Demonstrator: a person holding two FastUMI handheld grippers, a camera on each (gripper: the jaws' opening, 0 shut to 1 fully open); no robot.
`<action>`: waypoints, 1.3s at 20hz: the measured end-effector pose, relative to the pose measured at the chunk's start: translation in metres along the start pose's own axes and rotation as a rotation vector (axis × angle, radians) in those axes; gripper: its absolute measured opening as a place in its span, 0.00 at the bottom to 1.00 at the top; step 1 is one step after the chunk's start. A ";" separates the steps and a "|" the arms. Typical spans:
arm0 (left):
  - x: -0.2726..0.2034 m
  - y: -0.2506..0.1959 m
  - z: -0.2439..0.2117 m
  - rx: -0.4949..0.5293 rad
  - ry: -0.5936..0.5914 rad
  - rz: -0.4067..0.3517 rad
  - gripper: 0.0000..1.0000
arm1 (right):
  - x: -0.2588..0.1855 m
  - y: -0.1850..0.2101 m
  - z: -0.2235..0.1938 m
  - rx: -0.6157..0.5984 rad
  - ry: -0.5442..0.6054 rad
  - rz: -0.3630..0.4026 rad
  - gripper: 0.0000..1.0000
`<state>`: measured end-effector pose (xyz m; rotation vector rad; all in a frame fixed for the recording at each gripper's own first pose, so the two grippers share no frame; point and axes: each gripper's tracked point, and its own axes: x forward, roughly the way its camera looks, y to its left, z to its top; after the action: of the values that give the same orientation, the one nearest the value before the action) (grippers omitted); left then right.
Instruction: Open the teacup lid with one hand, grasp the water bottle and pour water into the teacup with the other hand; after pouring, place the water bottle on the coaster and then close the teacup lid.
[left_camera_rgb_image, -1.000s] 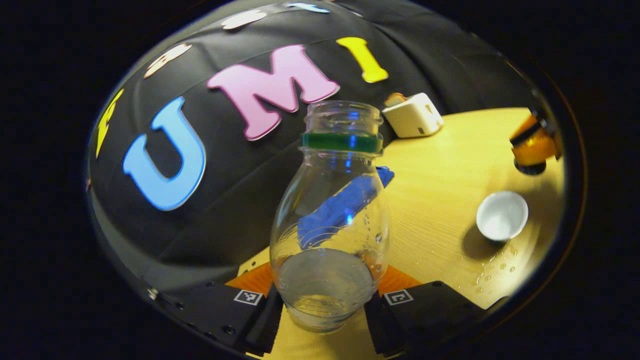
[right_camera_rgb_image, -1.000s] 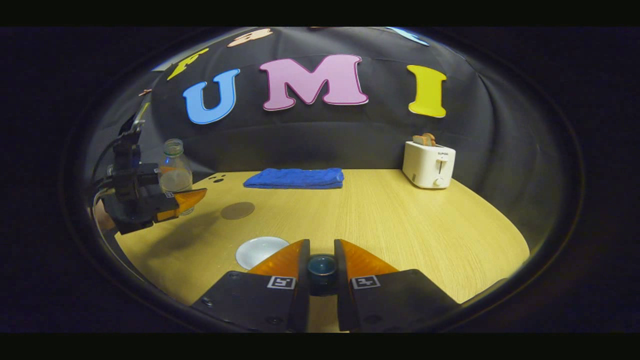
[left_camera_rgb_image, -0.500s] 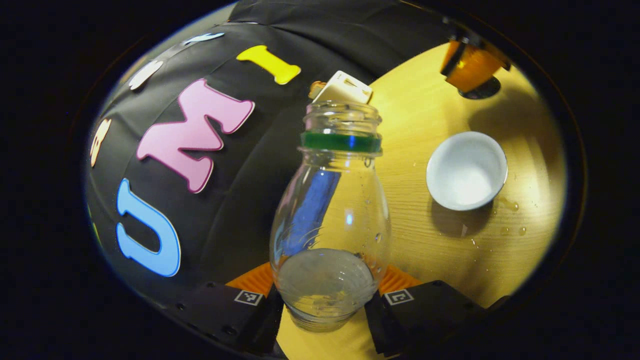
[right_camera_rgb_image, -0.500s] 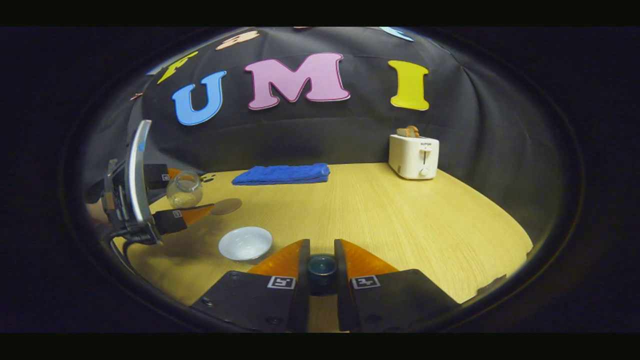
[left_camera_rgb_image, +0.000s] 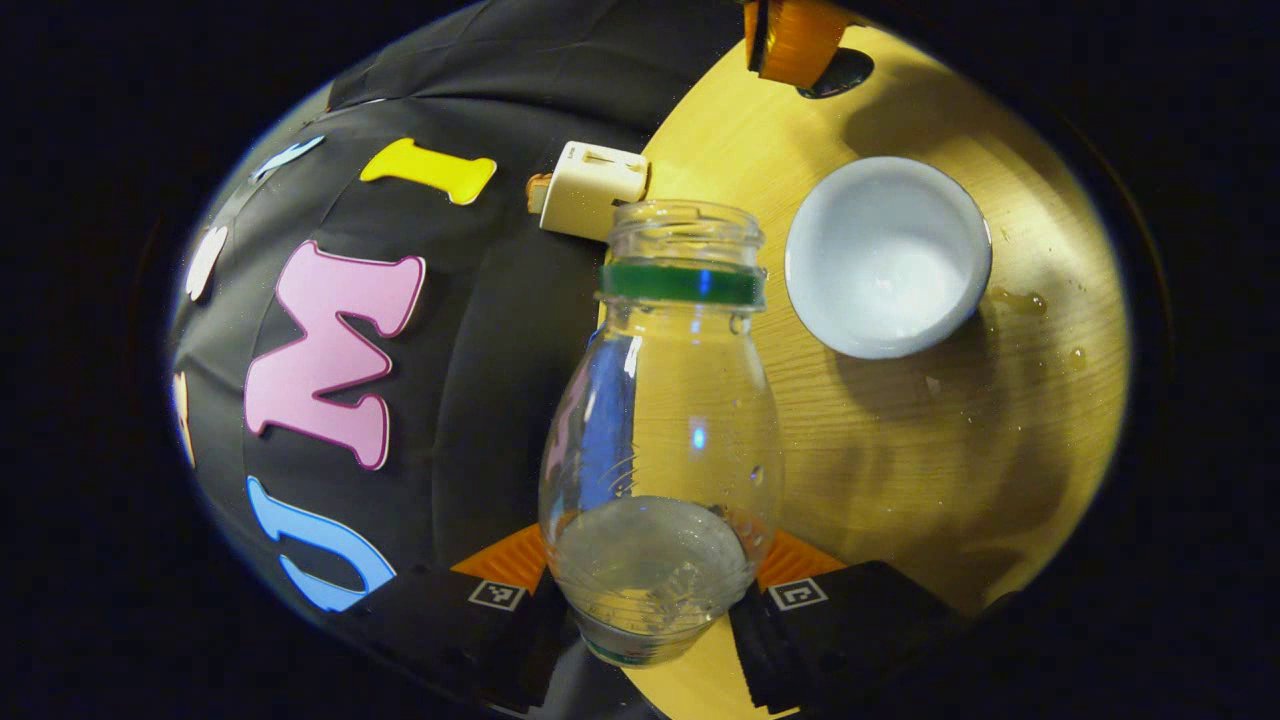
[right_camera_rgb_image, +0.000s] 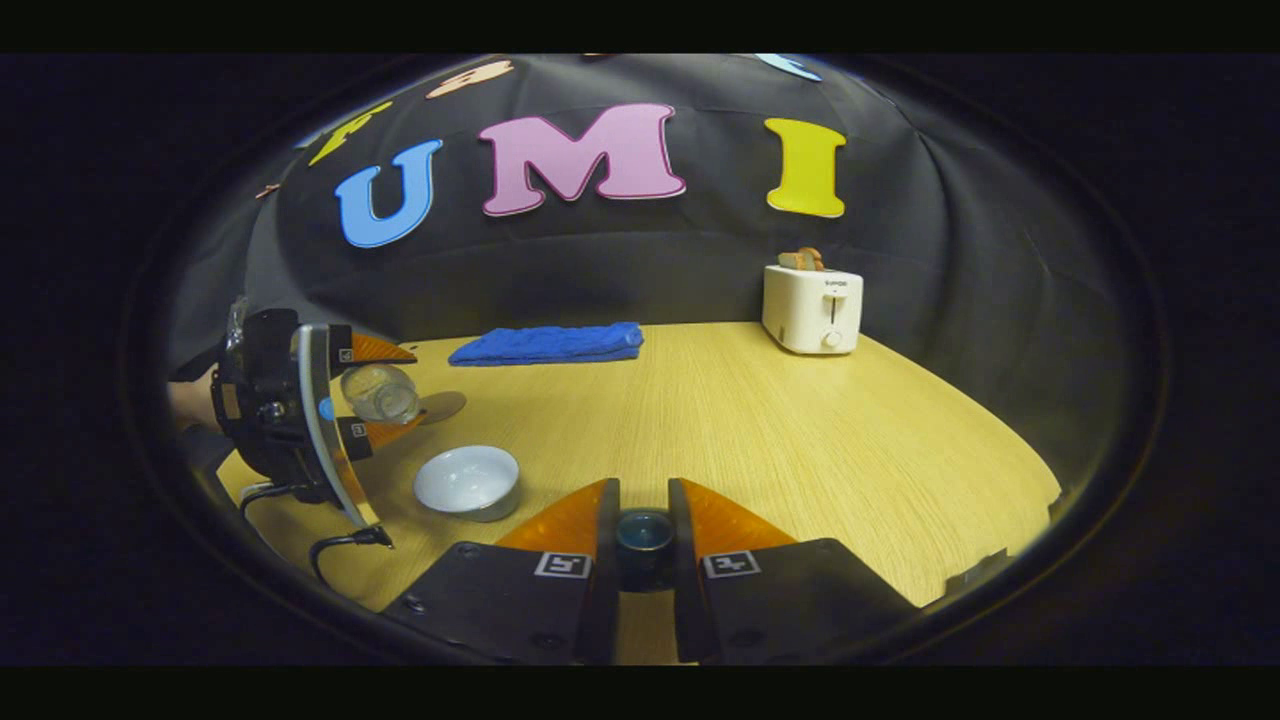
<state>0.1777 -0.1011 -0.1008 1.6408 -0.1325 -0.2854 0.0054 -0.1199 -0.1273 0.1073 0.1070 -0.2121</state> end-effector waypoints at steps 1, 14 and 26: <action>0.001 0.000 0.003 0.025 -0.005 0.004 0.73 | 0.000 -0.002 -0.001 0.009 0.004 -0.005 0.26; 0.013 0.013 0.012 0.255 -0.026 0.033 0.73 | 0.001 -0.019 -0.003 0.040 0.013 -0.032 0.26; 0.015 0.009 0.004 0.349 0.009 0.014 0.73 | 0.001 -0.020 -0.005 0.046 0.018 -0.022 0.26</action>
<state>0.1919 -0.1096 -0.0935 1.9864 -0.1951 -0.2538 0.0012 -0.1385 -0.1345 0.1539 0.1218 -0.2354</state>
